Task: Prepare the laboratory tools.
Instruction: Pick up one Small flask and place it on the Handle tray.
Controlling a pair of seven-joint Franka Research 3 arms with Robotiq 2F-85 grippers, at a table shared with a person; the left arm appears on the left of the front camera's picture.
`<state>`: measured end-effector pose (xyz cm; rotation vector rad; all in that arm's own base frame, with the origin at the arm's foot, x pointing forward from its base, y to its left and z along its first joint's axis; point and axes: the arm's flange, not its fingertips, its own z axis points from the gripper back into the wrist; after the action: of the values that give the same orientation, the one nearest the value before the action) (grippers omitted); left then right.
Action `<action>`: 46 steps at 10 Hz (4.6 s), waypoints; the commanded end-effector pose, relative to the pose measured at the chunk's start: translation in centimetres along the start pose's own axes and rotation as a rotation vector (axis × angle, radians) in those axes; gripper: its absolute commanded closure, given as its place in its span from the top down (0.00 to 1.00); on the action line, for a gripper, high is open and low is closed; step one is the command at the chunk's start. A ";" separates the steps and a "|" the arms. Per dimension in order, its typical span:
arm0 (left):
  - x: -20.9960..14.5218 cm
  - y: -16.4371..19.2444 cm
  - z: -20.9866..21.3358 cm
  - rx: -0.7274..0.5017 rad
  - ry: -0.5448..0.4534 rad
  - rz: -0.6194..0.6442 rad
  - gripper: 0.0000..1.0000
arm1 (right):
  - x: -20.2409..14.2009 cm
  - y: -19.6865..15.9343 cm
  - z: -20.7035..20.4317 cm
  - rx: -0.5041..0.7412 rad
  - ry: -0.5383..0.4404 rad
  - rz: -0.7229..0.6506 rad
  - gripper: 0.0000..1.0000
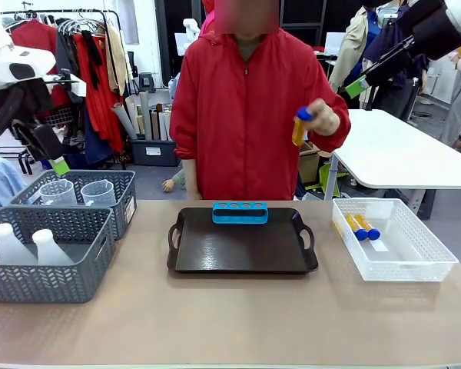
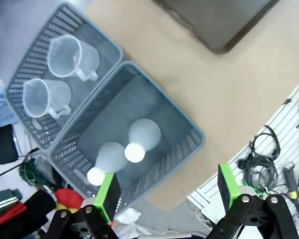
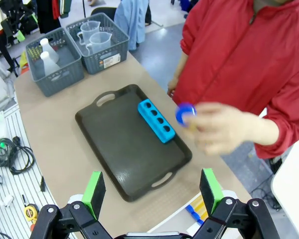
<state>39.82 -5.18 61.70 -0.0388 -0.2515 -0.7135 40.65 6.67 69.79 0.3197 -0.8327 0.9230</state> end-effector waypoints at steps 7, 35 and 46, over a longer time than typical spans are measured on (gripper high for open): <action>-2.6 -2.0 -5.2 0.047 0.156 0.112 1.00 | -0.1 0.0 0.1 0.006 -0.005 -0.001 1.00; -6.0 5.9 -19.6 0.105 0.210 0.549 0.45 | -0.1 0.0 0.1 0.006 -0.005 -0.001 1.00; -2.0 5.3 -7.7 0.080 0.181 0.428 0.00 | -0.1 0.0 0.1 0.006 -0.005 -0.001 1.00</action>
<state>43.05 -0.85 50.90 0.0540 -0.0923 -0.2424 40.65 6.63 69.78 0.3190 -0.8322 0.9220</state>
